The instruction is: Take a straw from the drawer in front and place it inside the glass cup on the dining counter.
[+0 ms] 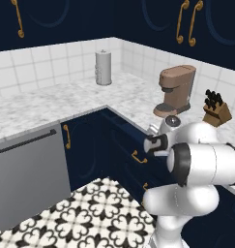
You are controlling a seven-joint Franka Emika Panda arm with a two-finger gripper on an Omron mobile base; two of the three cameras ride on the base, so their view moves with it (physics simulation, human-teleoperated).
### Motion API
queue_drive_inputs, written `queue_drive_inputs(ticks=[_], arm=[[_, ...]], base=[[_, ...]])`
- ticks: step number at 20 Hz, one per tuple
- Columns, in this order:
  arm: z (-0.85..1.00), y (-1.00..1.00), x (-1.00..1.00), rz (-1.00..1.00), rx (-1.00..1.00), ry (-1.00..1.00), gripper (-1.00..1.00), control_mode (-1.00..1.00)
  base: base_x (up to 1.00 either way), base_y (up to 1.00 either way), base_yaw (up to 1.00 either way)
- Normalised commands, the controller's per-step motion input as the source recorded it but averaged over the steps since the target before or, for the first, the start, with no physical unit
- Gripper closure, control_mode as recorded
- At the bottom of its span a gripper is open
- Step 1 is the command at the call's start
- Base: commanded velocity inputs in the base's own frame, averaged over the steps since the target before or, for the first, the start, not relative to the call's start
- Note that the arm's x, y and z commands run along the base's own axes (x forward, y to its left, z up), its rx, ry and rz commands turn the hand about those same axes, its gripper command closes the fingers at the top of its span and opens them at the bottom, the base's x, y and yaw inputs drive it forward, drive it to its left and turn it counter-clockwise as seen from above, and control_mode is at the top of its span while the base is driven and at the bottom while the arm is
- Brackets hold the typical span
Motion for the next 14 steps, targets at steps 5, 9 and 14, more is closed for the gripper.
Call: queue_drive_inputs(ticks=[5,9,14], arm=[[-0.21,-0.1,0.0,0.0,0.0,-0.02,-1.0,-1.0],[-0.19,-0.1,0.0,0.0,0.0,-0.01,-1.0,-1.0],[-0.18,-0.11,0.0,0.0,0.01,0.0,-1.0,-1.0]], base=[[0.0,0.0,0.0],[0.0,0.0,0.0],[0.0,0.0,0.0]])
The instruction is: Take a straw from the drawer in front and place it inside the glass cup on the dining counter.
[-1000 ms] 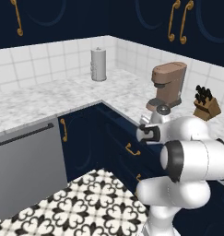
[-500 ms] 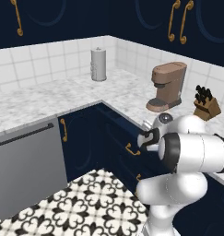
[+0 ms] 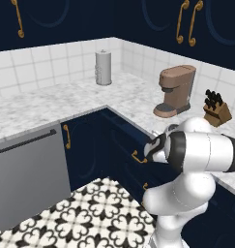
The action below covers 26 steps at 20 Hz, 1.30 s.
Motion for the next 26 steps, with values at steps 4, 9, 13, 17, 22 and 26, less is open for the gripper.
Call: queue_drive_inputs(ticks=[4,9,13,17,22,26], arm=[[-0.24,-0.06,0.0,0.0,0.03,0.0,-1.0,-1.0],[-0.24,-0.04,-0.03,0.01,0.04,0.0,-1.0,-1.0],[-0.24,-0.01,-0.12,0.02,0.04,0.0,-1.0,-1.0],[-0.25,0.0,-0.25,0.02,0.04,0.0,-1.0,-1.0],[0.0,-0.07,-0.24,0.0,0.02,-0.04,-1.0,-1.0],[0.54,-0.29,-0.22,0.0,0.0,-0.07,-1.0,-1.0]], base=[[0.0,0.0,0.0],[0.0,0.0,0.0],[0.0,0.0,0.0],[0.0,0.0,0.0],[0.0,0.0,0.0],[0.0,0.0,0.0]])
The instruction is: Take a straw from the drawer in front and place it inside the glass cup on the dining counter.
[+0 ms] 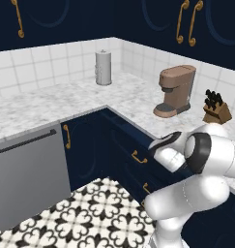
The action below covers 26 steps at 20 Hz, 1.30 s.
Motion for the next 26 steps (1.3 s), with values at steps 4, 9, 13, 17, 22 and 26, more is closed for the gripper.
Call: queue_drive_inputs(ticks=[4,9,13,17,22,26], arm=[[0.28,-0.23,0.03,0.0,0.0,0.04,-1.0,-1.0],[-0.07,-0.16,0.21,0.01,0.0,0.09,-1.0,-1.0],[-0.14,-0.19,0.19,0.04,0.0,0.05,-1.0,-1.0],[-0.34,-0.08,0.06,0.05,0.0,0.08,-1.0,-1.0],[-0.39,-0.01,0.06,0.04,0.0,0.09,-1.0,-1.0],[-0.39,0.0,0.06,0.02,0.0,0.1,-1.0,-1.0]], base=[[0.0,0.0,0.0],[0.0,0.0,0.0],[0.0,0.0,0.0],[0.0,0.0,0.0],[0.0,0.0,0.0],[0.0,0.0,0.0]])
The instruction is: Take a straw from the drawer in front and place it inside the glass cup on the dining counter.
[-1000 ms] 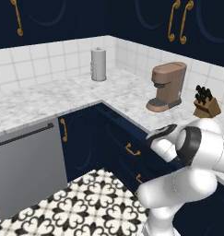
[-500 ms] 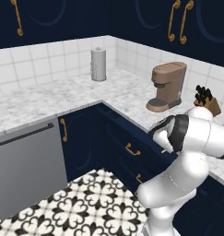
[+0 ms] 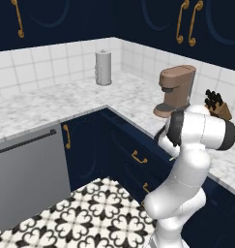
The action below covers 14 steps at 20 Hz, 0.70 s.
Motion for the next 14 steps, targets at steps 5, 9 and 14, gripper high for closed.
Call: queue_drive_inputs(ticks=[5,9,14], arm=[[-0.35,0.0,0.05,0.01,0.0,0.08,-1.0,-1.0],[-0.34,0.0,0.0,0.01,0.01,0.09,-1.0,-1.0],[-0.35,0.0,-0.08,0.02,0.06,0.1,-1.0,-1.0]], base=[[0.0,0.0,0.0],[0.0,0.0,0.0],[0.0,0.0,0.0]])
